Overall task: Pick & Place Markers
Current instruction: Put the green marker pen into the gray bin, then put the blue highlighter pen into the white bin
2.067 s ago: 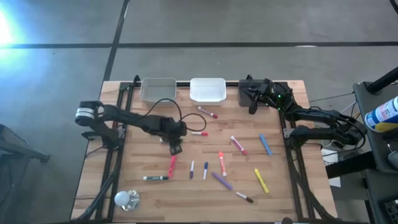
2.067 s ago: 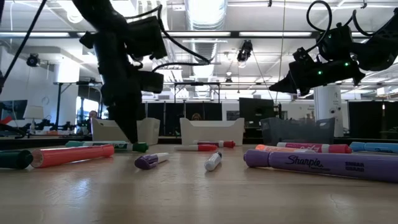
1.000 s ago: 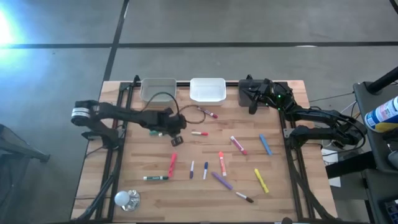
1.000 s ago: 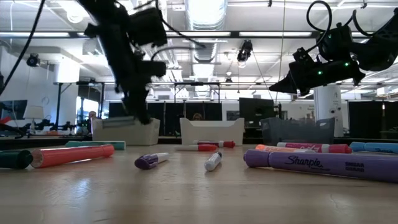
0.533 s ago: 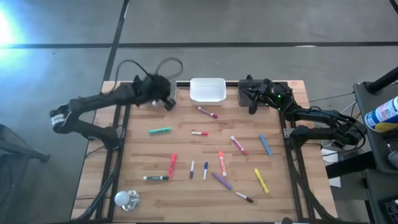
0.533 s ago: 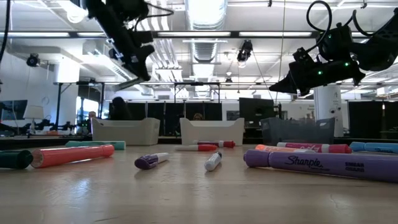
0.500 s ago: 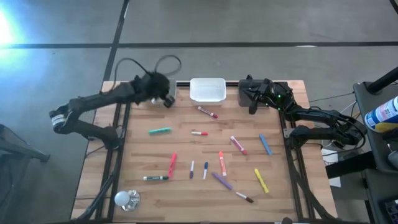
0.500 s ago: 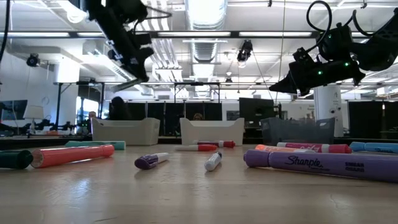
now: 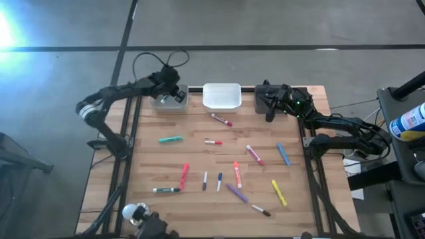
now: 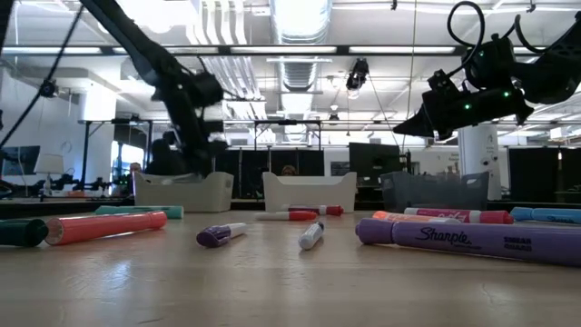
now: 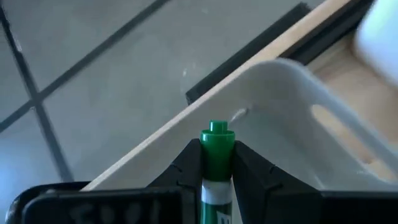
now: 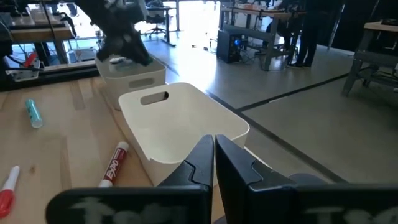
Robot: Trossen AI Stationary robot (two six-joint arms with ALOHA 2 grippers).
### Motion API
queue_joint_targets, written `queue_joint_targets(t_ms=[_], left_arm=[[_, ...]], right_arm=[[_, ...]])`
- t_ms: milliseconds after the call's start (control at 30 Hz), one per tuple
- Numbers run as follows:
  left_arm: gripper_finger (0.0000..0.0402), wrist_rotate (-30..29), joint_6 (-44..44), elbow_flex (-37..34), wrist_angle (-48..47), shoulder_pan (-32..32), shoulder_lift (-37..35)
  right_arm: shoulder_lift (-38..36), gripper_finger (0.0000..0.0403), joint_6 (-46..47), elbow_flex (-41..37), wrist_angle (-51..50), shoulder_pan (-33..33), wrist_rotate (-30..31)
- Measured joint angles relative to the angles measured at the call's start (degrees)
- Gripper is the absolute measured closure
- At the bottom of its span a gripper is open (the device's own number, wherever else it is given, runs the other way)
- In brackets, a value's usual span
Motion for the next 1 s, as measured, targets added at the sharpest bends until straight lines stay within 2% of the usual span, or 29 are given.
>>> queue_joint_targets(t_ms=[233, 433, 700, 1000], left_arm=[[0.0342, -1.80, -0.94, -0.04, 0.29, 0.07, 6.57], [0.0324, -2.52, -0.96, -0.07, 1.50, 0.00, 8.42], [0.0288, -3.42, -1.03, -0.04, 1.69, -0.02, 8.37], [0.0285, -3.28, 0.86, 0.00, 0.70, -0.04, 2.41]], right_arm=[[0.02, 0.0390, -0.03, 0.00, 0.00, 0.01, 0.00], [0.01, 0.0390, -0.03, 0.00, 0.03, 0.00, 0.01], [0.02, 0.0390, -0.01, 0.00, 0.06, 0.01, 0.02], [0.00, 0.0390, 0.04, 0.00, 0.07, 0.01, 0.02]])
